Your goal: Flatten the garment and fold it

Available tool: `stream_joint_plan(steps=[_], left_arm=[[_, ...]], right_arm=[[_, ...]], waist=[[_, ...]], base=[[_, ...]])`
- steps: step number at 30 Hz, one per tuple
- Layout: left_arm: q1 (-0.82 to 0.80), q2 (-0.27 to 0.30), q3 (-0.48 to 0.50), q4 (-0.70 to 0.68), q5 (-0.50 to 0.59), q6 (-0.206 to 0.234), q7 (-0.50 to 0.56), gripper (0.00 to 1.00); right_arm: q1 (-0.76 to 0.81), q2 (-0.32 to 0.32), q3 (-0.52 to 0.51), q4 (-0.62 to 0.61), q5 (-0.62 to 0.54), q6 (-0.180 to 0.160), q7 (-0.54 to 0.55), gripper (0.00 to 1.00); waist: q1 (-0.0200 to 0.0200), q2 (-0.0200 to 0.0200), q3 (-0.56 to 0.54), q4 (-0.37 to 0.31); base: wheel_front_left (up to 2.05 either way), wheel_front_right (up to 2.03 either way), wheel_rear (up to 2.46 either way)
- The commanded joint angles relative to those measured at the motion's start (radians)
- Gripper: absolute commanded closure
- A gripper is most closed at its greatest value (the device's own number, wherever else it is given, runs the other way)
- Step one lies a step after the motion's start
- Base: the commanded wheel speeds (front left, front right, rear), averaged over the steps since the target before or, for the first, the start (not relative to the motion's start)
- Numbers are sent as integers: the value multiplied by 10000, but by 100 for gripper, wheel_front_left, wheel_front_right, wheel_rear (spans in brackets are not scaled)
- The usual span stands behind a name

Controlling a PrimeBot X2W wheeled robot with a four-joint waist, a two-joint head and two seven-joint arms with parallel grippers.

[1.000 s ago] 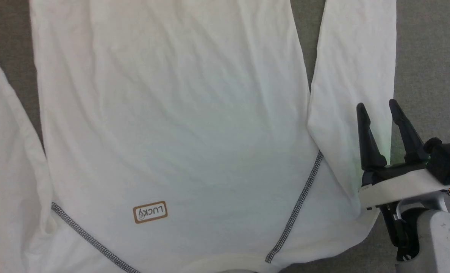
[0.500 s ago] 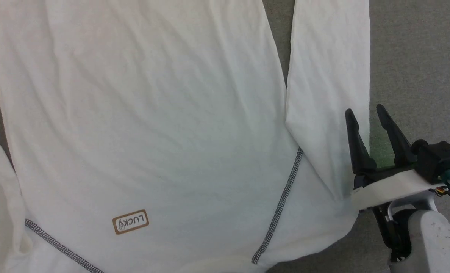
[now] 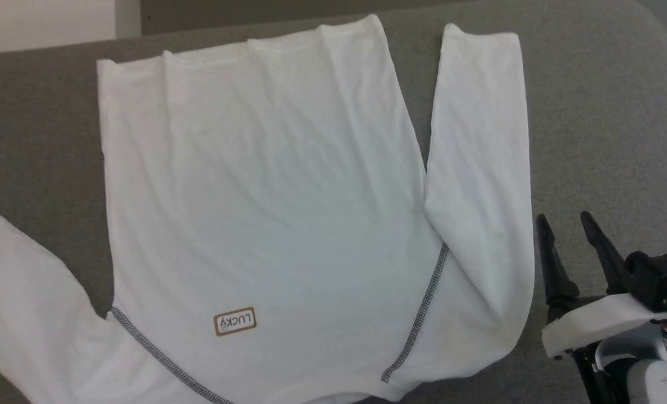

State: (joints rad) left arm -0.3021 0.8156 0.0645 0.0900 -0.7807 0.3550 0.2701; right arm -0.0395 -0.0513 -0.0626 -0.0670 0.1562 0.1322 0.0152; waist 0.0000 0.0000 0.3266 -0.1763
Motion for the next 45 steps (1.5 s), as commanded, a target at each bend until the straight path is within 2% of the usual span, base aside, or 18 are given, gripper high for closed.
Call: stream_joint_plan(steps=[1,5,6,10,13,18,19,22,28,33,39,40,41,45], left_arm=[[124,-97,31,-172,-29,-82,-89,100],[66,-221,-83,-978,-171,-198,-23,100],[-30,-422,-321,-1837,-319,-273,134,100],[-174,-951,-1011,-3215,-560,-351,476,100],[-380,-1421,-2020,-4278,-449,-421,788,100],[-1037,-2401,-4023,-5075,34,-724,1183,100],[-1391,-3326,-5269,-5045,265,-917,1267,100],[-1487,-4234,-6339,-4604,494,-1007,1202,100],[-1061,-5782,-7679,-2865,528,-1108,662,100],[-909,-6355,-8773,-837,747,-1512,698,100],[-809,-6821,-9673,1188,712,-2235,830,100],[-818,-6881,-9741,1472,670,-2365,812,36],[-818,-6928,-9748,1674,617,-2428,782,0],[-825,-7127,-9451,1998,152,-2714,450,0]], right_arm=[[169,10,-51,-104,-13,-15,79,0],[563,10,-143,-341,57,-15,312,0],[829,10,-201,-517,74,-15,481,0],[1060,10,-251,-729,69,-15,668,0],[1153,10,-317,-861,95,-15,752,0],[1165,10,-315,-973,140,-15,841,0],[1158,11,-238,-1019,148,-15,883,0],[1185,11,-196,-1027,163,-15,901,0],[1247,11,-89,-952,218,-15,939,0],[1250,11,-26,-887,216,-15,956,0],[1236,11,76,-830,220,-15,983,0],[1235,11,106,-814,215,-15,993,0],[1236,11,120,-806,214,-15,997,0],[1256,11,121,-803,201,-15,1047,0]], waist=[[0,0,-1199,680],[0,0,-1654,836],[0,0,-1894,931],[0,0,-2094,1003],[0,0,-2166,1053],[0,0,-2192,1058],[0,0,-2192,973],[0,0,-2163,835],[0,0,-2098,513],[0,0,-2073,345],[0,0,-2047,313],[0,0,-2045,322],[0,0,-2044,331],[0,0,-2019,438]], base=[[0,0,0],[0,0,0],[0,0,0],[0,0,0],[0,0,0],[0,0,0],[0,0,0],[0,0,0],[0,0,0],[0,0,0],[0,0,0],[0,0,0],[0,0,0],[0,0,0]])
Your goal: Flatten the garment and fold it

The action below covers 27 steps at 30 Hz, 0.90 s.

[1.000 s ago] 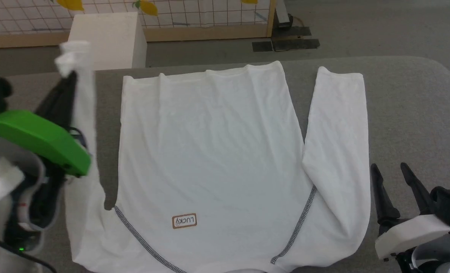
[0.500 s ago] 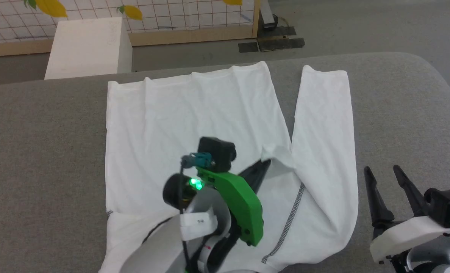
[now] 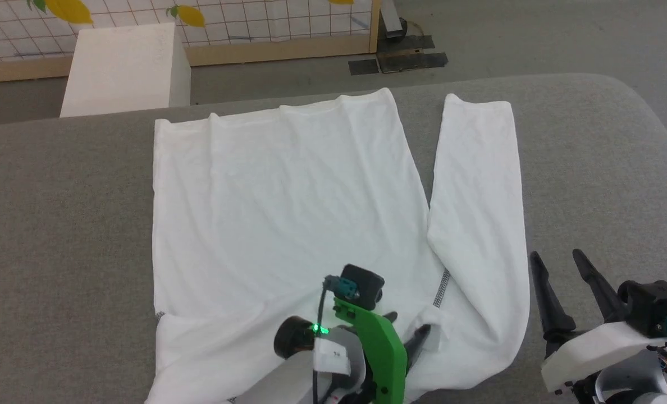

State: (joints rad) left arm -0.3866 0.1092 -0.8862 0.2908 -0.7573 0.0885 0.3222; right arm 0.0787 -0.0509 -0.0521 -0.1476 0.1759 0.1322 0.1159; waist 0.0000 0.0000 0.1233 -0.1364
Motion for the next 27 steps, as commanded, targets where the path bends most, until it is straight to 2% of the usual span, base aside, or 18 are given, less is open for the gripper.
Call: stream_joint_plan(steps=[1,4,6,13,18,20,22,27], left_arm=[[28,-97,283,-76,-245,-65,-293,0],[19,3,1050,-401,-433,24,-1214,0],[6,346,1642,-624,-269,236,-2049,0],[432,2070,3665,-1016,707,1272,-5059,0],[749,2878,4790,-1477,1521,1802,-5783,0],[850,3012,5251,-1808,1901,1954,-5825,0],[920,2907,5864,-2356,2253,2011,-5833,0],[1132,2424,6835,-3309,3066,1594,-5837,0]], right_arm=[[71,7,2,7,-13,-15,65,0],[-34,7,-91,15,-83,-15,173,0],[-265,7,-204,86,-164,-15,252,0],[-2067,-170,-809,1019,-212,-15,735,0],[-4024,-763,-1359,2462,321,-15,1265,0],[-4854,-985,-1572,3068,539,-15,1538,0],[-5668,-1192,-1791,3671,731,-15,1814,0],[-7549,-1659,-2398,5154,765,-15,2553,0]], waist=[[0,0,28,76],[0,0,121,199],[0,0,233,278],[0,0,1005,674],[0,0,1951,1123],[0,0,2379,1316],[0,0,2825,1503],[0,0,3809,1918]], base=[[0,0,0],[0,0,0],[0,0,0],[0,0,0],[0,0,0],[0,0,0],[0,0,0],[0,0,0]])
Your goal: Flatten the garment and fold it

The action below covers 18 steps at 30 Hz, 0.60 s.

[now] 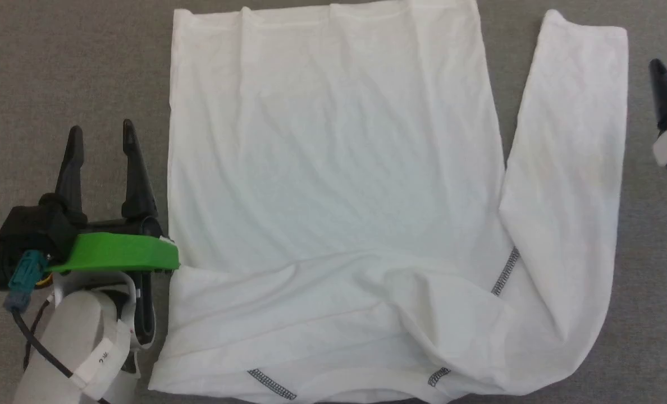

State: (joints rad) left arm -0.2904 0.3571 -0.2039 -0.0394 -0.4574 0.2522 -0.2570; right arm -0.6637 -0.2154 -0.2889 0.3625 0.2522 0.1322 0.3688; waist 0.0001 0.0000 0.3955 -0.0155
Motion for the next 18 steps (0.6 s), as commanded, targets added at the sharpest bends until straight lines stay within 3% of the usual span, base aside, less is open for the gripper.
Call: stream_joint_plan(steps=[1,8,17,18], left_arm=[[185,-195,136,-138,210,-172,-44,0],[-53,-1080,682,-342,913,-1071,-46,0],[-192,-1775,1277,-228,1527,-1789,-46,0],[-183,-1818,1335,-216,1580,-1839,-46,0]], right_arm=[[-517,-80,-204,352,-46,-15,220,0],[-2656,-504,-1511,1652,-995,-15,1303,0],[-3643,-609,-2414,2034,-2429,-15,2980,0],[-3648,-588,-2437,2007,-2516,-15,3162,11]], waist=[[-1,0,1287,798],[-1,0,2311,1254],[-1,0,2819,1446],[-1,0,2815,1431]], base=[[0,0,0],[0,0,0],[0,0,0],[0,0,0]])
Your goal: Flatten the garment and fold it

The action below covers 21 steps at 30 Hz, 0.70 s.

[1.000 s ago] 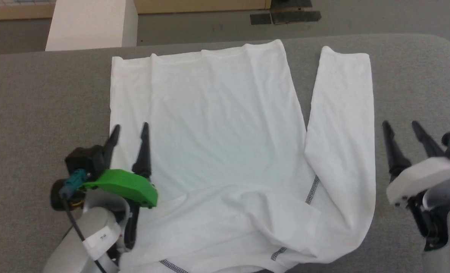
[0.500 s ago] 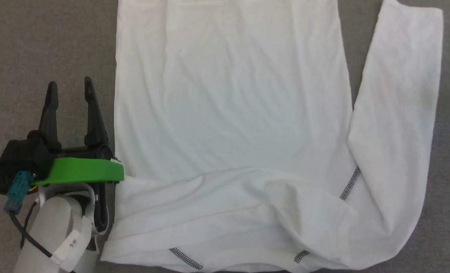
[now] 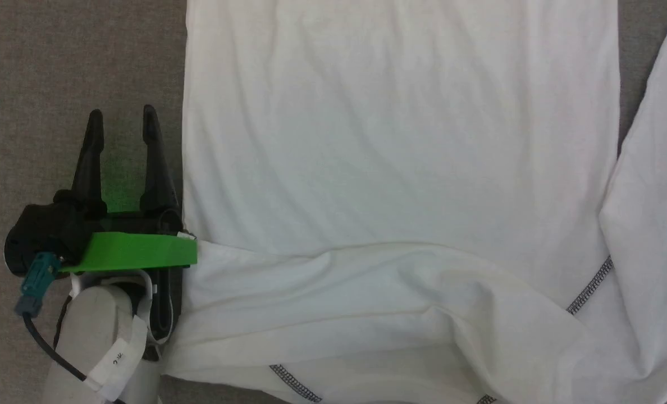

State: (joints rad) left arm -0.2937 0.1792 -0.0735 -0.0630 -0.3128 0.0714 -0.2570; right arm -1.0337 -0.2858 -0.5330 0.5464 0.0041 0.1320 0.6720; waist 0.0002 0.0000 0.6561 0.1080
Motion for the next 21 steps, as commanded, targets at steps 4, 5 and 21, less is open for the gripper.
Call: stream_joint_plan(steps=[4,5,21], left_arm=[[-29,-216,286,121,350,-237,-47,0],[10,-248,358,181,394,-287,-47,0],[1706,-286,974,1304,589,-785,-47,0]], right_arm=[[260,154,169,-123,-204,-13,615,100],[384,100,254,-208,-189,-13,643,100],[4433,-1066,-751,-2271,715,-13,-1159,100]], waist=[[-2,0,-28,52],[-2,0,-147,2],[-2,0,-3430,-1053]], base=[[0,0,0],[0,0,0],[0,0,0]])
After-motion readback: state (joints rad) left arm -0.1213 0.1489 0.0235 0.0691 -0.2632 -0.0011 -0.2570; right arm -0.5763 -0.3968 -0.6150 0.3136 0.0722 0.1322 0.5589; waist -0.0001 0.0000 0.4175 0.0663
